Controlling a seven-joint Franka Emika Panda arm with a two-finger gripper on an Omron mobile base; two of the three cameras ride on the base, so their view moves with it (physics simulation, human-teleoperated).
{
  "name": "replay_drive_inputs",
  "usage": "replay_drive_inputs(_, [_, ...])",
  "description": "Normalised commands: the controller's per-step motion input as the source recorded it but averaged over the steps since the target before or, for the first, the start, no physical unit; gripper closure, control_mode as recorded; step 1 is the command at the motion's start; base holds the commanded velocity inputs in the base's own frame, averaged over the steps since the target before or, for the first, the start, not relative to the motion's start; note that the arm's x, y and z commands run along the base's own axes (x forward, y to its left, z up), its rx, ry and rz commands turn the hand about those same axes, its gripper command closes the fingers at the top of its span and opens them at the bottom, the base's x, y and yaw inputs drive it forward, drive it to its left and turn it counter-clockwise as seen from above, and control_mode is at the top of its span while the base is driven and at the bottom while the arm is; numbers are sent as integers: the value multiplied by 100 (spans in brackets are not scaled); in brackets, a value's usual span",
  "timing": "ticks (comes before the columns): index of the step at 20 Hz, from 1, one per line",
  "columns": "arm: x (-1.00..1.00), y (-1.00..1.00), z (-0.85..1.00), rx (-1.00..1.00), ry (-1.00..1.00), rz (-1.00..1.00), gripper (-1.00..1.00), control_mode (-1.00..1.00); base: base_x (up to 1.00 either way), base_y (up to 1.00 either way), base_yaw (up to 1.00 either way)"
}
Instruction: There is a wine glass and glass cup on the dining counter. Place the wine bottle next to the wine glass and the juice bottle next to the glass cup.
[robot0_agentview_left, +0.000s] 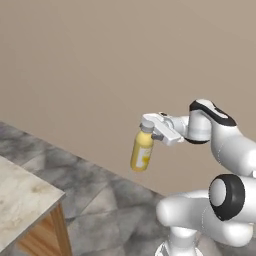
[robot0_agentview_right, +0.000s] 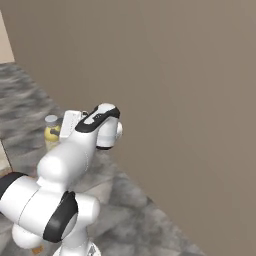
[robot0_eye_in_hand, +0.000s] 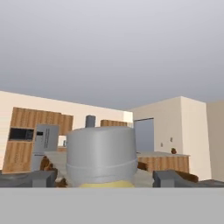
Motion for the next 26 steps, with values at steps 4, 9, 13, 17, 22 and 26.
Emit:
replay_drive_inputs(4, [0, 0, 0, 0, 0, 0, 100, 100, 78, -11, 16])
replay_drive_inputs(9, [0, 0, 0, 0, 0, 0, 100, 100, 66, -4, 32])
replay_drive_inputs(13, [0, 0, 0, 0, 0, 0, 100, 100, 50, -1, 47])
replay_drive_inputs(17, [0, 0, 0, 0, 0, 0, 100, 100, 45, 0, 49])
replay_drive_inputs(22, [0, 0, 0, 0, 0, 0, 100, 100, 62, -1, 27])
replay_drive_inputs(26, [0, 0, 0, 0, 0, 0, 100, 100, 70, -5, 18])
